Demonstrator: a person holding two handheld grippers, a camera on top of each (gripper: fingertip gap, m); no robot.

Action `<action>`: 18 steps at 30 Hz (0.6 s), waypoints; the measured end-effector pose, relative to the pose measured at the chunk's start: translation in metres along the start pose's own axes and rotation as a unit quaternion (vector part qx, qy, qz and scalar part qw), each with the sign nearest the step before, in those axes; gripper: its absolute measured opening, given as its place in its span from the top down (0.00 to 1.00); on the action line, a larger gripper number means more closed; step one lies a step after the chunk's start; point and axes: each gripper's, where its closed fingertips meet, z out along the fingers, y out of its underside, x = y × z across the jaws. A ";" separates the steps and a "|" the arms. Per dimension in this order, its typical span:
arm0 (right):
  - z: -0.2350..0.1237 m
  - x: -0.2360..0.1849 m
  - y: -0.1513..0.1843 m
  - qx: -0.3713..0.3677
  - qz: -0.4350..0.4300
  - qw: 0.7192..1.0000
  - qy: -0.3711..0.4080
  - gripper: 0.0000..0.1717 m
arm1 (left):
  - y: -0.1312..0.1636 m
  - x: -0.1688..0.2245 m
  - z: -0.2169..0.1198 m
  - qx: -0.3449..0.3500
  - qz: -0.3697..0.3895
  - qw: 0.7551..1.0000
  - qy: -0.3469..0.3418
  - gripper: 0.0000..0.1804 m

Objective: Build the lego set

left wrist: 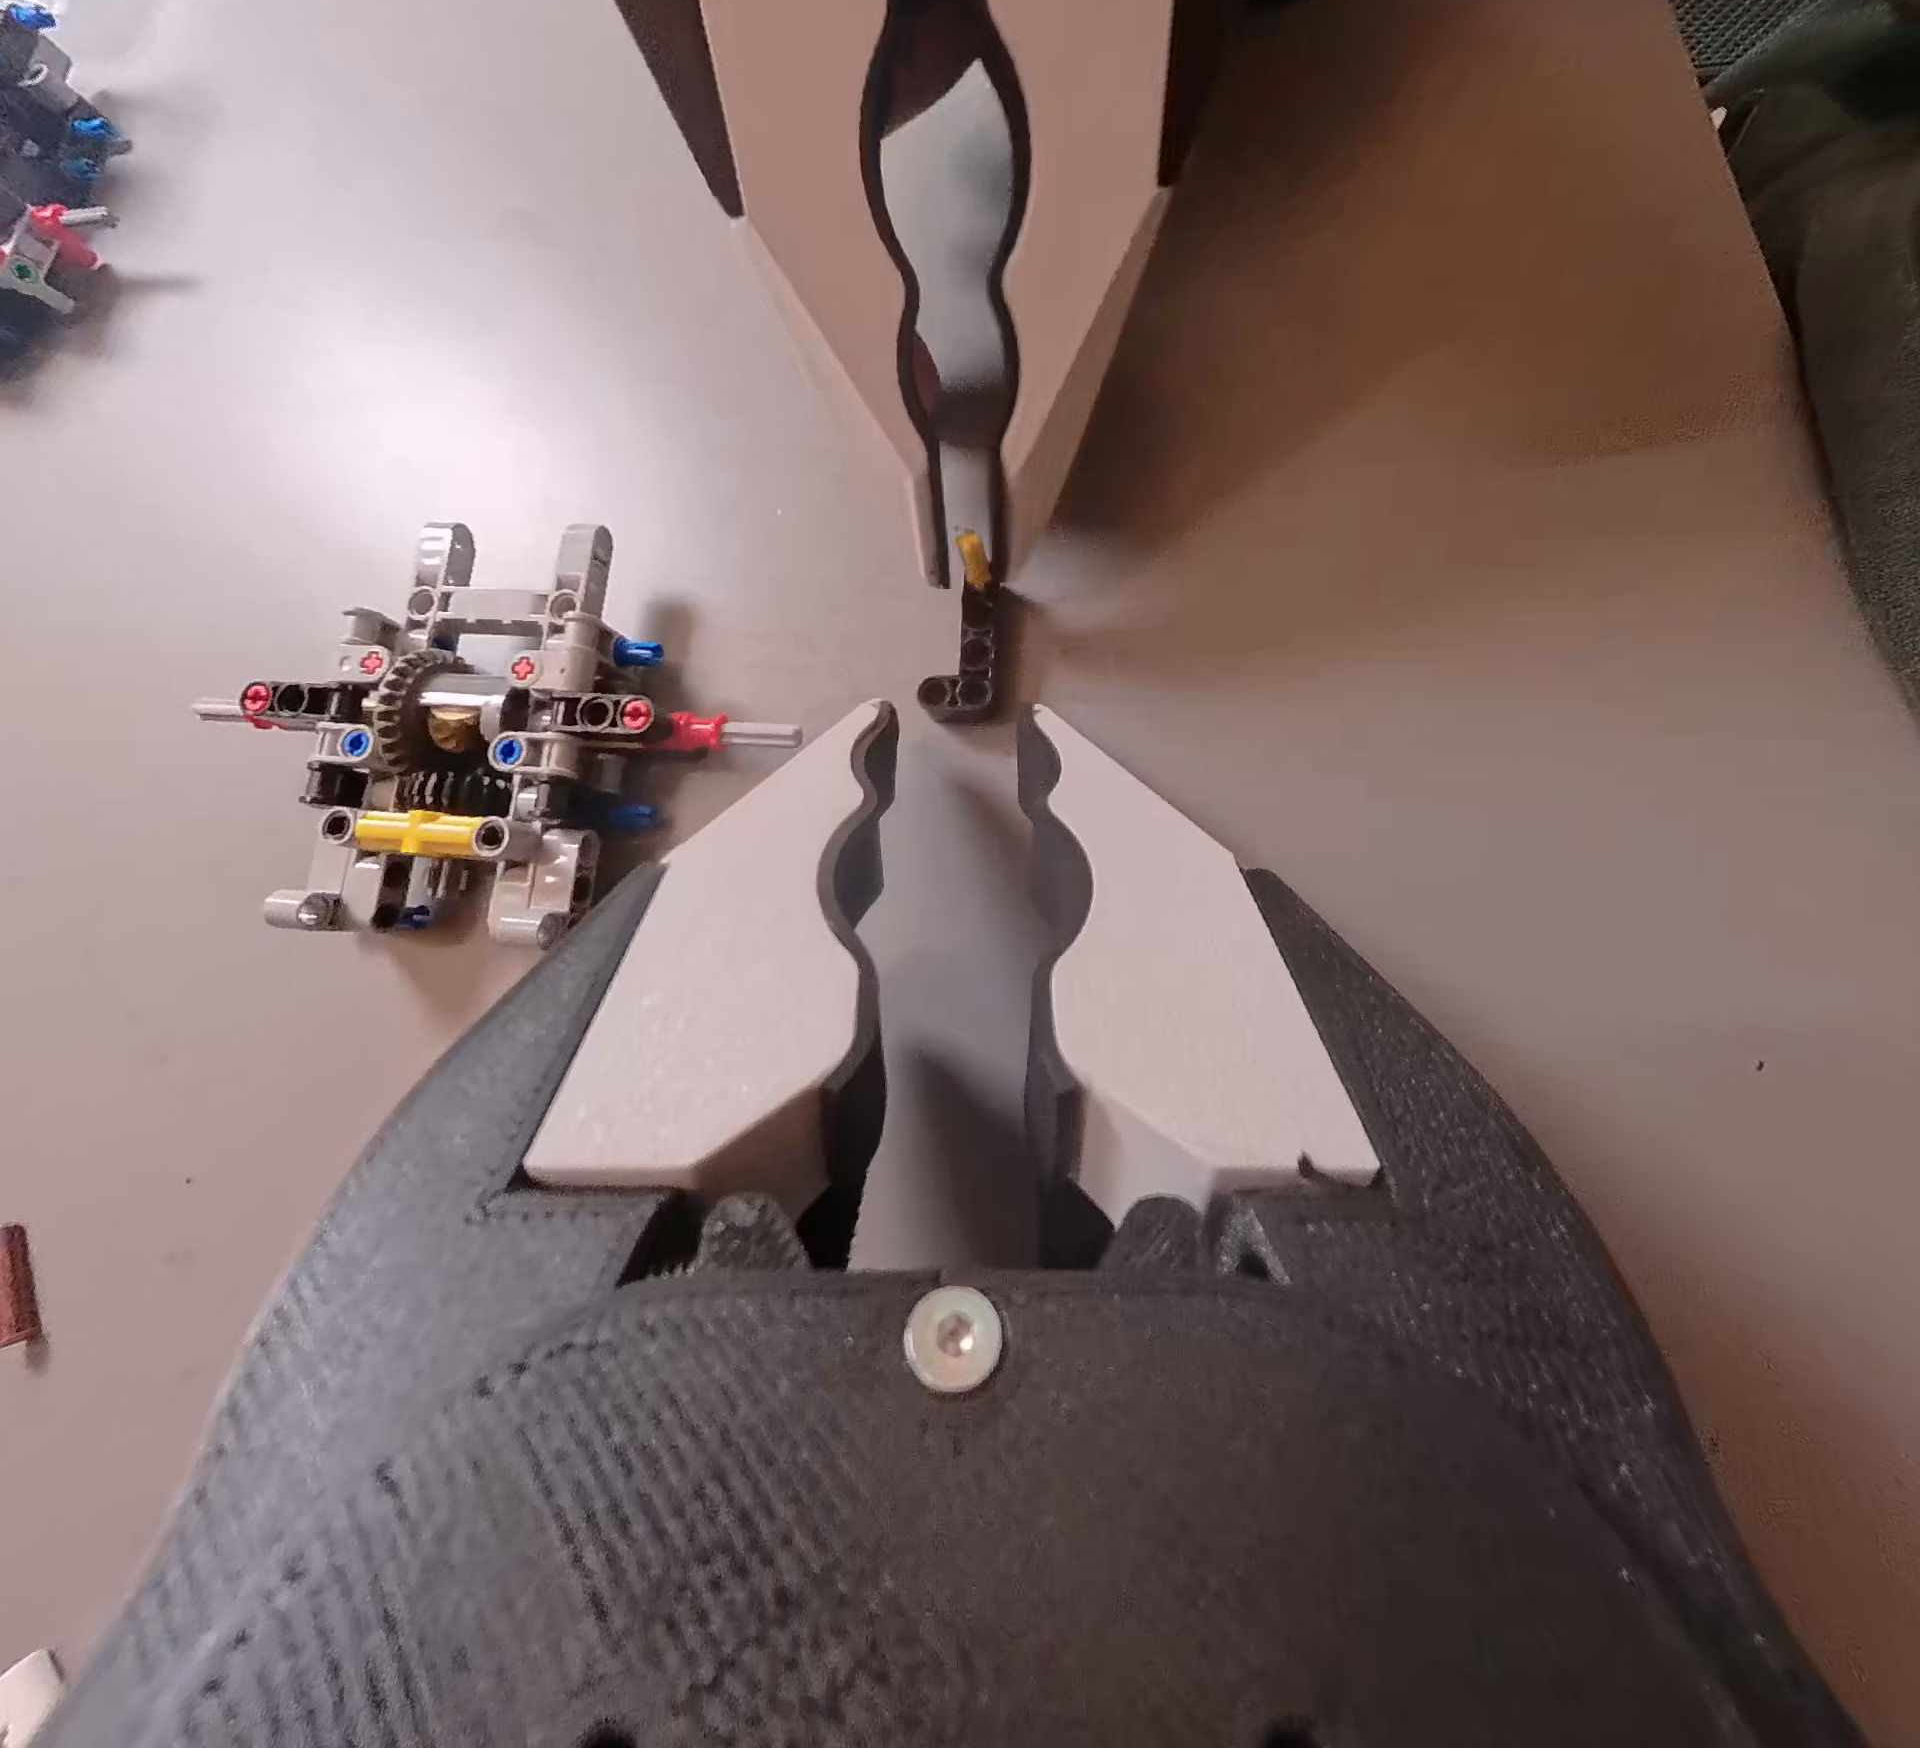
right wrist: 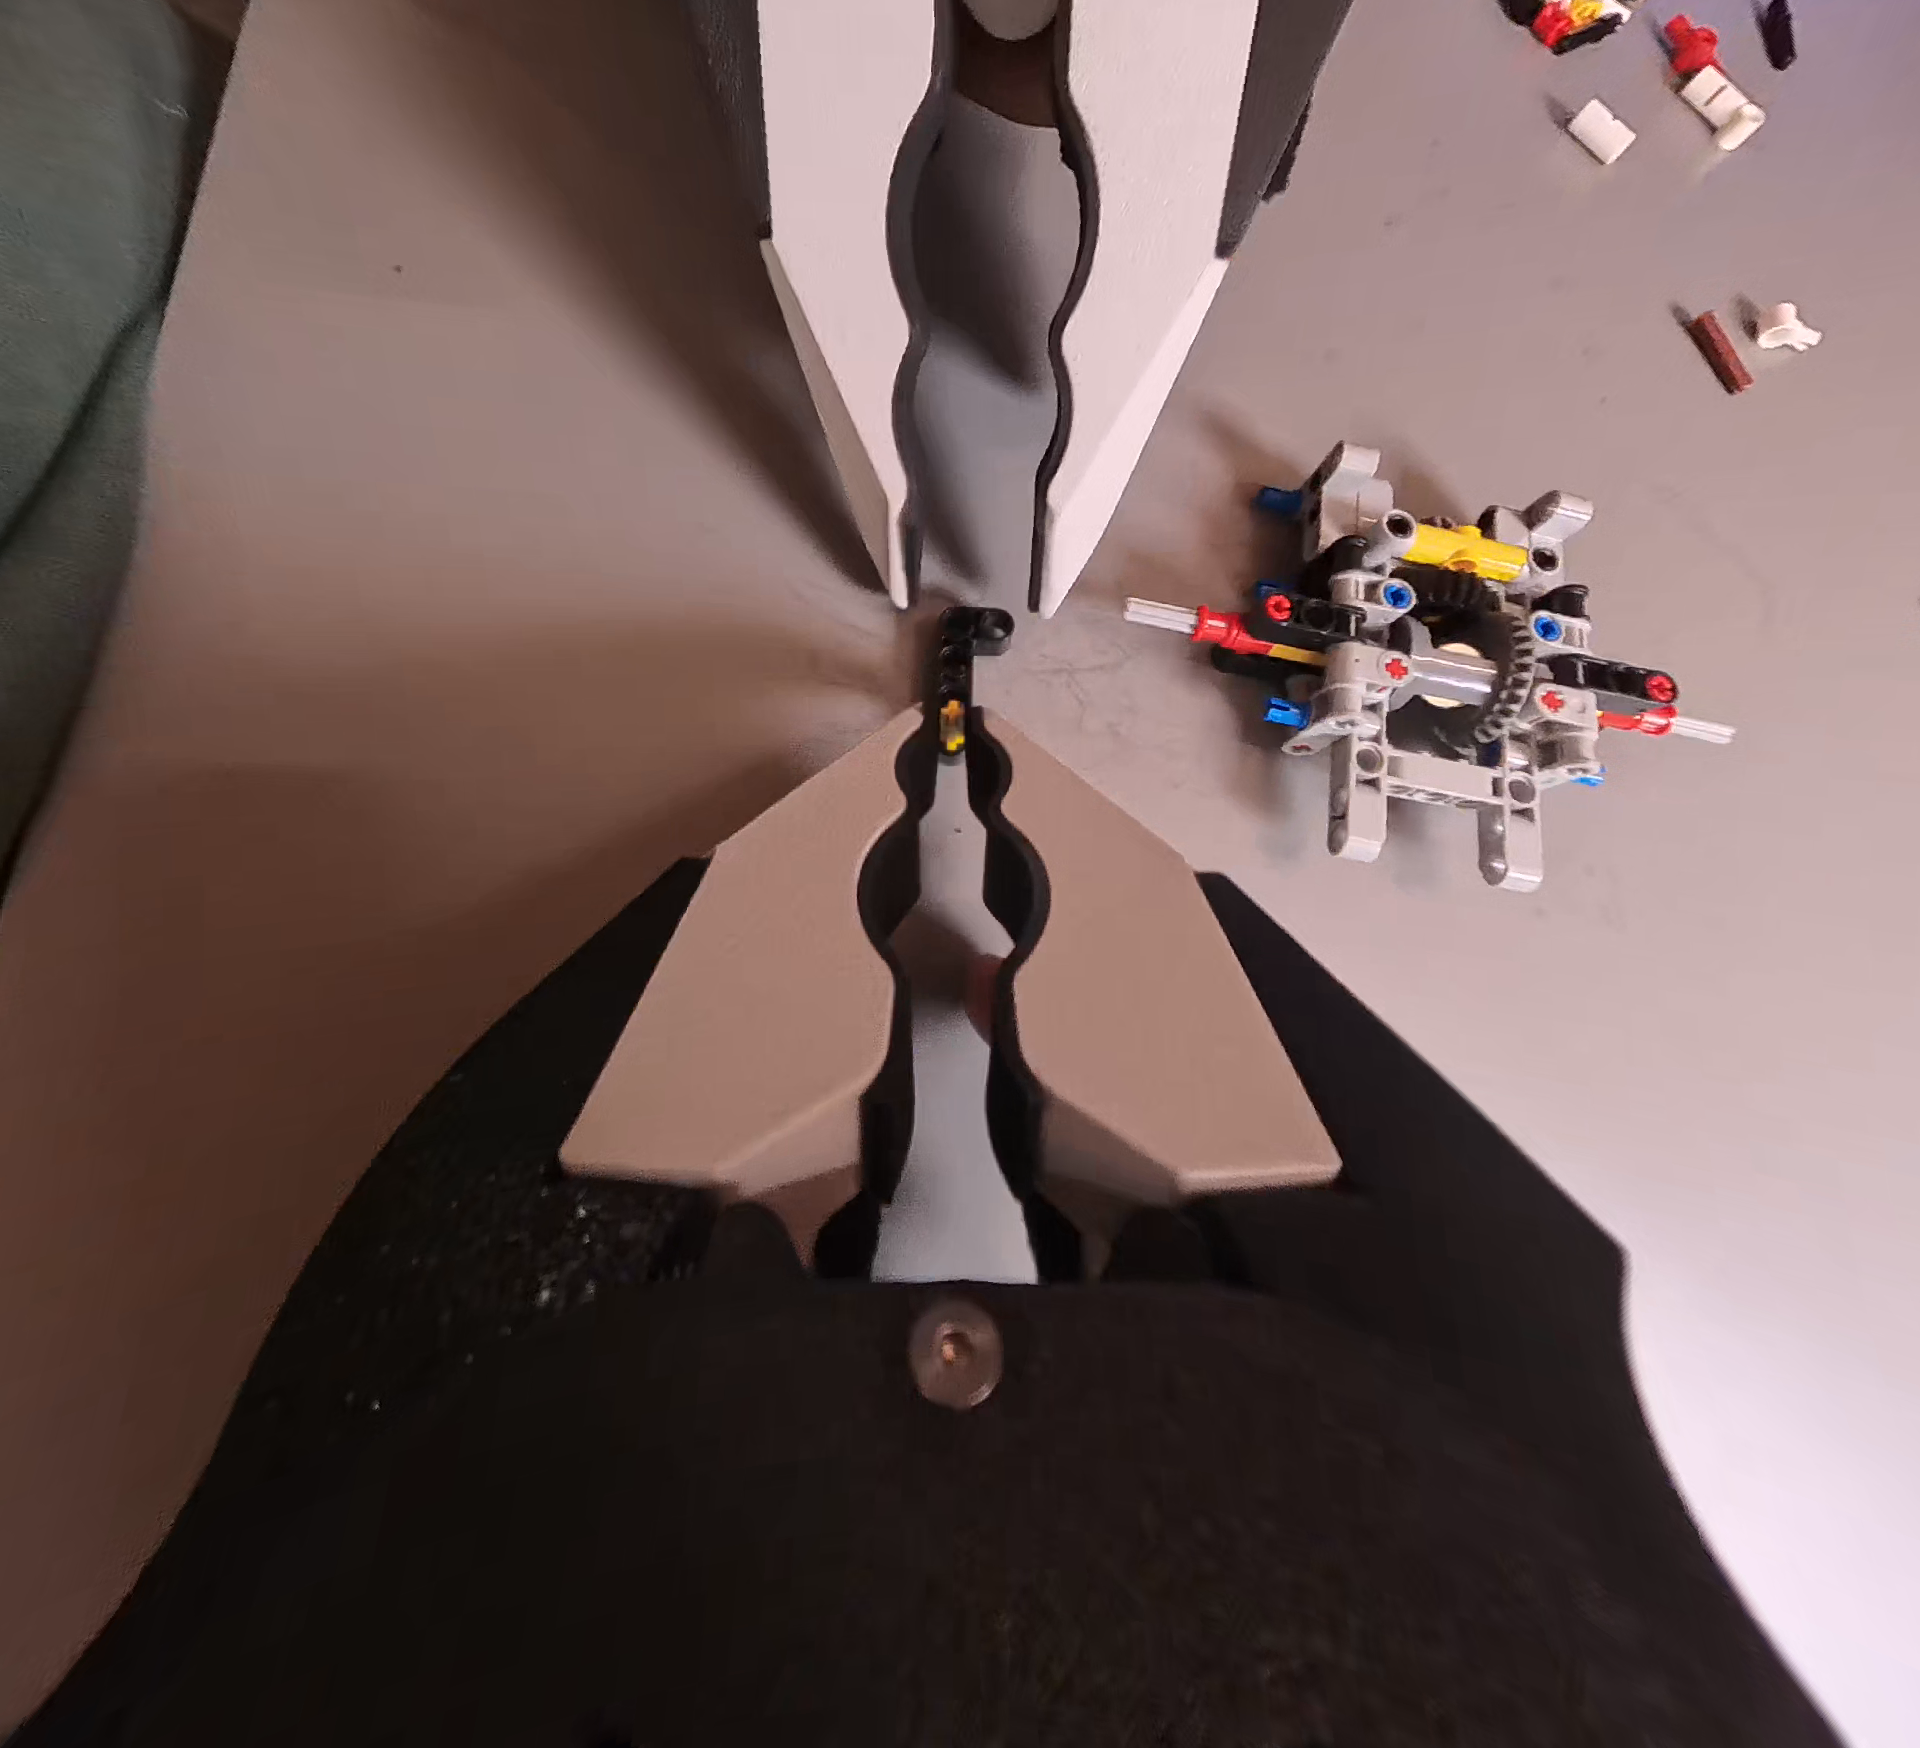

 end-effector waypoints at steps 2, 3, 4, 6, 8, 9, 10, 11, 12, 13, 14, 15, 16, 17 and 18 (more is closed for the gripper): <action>-0.002 0.002 0.003 -0.010 0.003 1.000 -0.020 0.98 | 0.000 -0.001 0.000 0.000 -0.001 1.000 -0.003 0.88; -0.005 0.002 0.006 -0.017 0.003 0.999 -0.036 0.98 | 0.000 -0.002 -0.001 0.000 -0.002 1.000 -0.008 0.88; -0.009 0.006 0.009 -0.020 0.005 0.999 -0.043 0.98 | 0.001 -0.005 -0.002 0.000 -0.004 1.000 -0.014 0.88; -0.019 0.021 0.019 -0.032 0.009 0.999 -0.038 0.98 | -0.002 -0.011 -0.007 0.012 -0.011 1.000 -0.026 0.88; -0.028 0.037 0.028 -0.034 0.019 0.999 -0.034 0.98 | -0.007 -0.016 -0.013 0.033 -0.026 0.999 -0.033 0.87; -0.031 0.043 0.033 -0.043 0.022 0.998 -0.035 0.98 | -0.010 -0.018 -0.016 0.044 -0.035 0.998 -0.035 0.87; -0.033 0.050 0.039 -0.055 0.020 0.998 -0.030 0.98 | -0.013 -0.021 -0.018 0.056 -0.044 0.997 -0.039 0.87; -0.034 0.057 0.044 -0.067 0.018 0.997 -0.025 0.98 | -0.016 -0.024 -0.020 0.067 -0.051 0.995 -0.045 0.86; -0.034 0.062 0.047 -0.077 0.017 0.997 -0.024 0.98 | -0.018 -0.027 -0.021 0.077 -0.056 0.994 -0.052 0.85; -0.032 0.066 0.049 -0.082 0.017 0.996 -0.019 0.98 | -0.019 -0.031 -0.022 0.085 -0.061 0.993 -0.062 0.84; -0.031 0.069 0.050 -0.082 0.019 0.996 -0.017 0.97 | -0.019 -0.035 -0.024 0.094 -0.064 0.991 -0.073 0.83; -0.030 0.071 0.049 -0.077 0.023 0.997 -0.015 0.95 | -0.020 -0.040 -0.026 0.102 -0.068 0.989 -0.087 0.82; -0.031 0.073 0.046 -0.066 0.027 0.997 -0.010 0.92 | -0.020 -0.045 -0.028 0.111 -0.075 0.986 -0.102 0.82; -0.033 0.076 0.042 -0.050 0.031 0.998 -0.001 0.90 | -0.020 -0.050 -0.032 0.123 -0.083 0.982 -0.115 0.80; -0.037 0.081 0.035 -0.028 0.037 0.999 0.014 0.87 | -0.021 -0.056 -0.036 0.136 -0.092 0.978 -0.127 0.80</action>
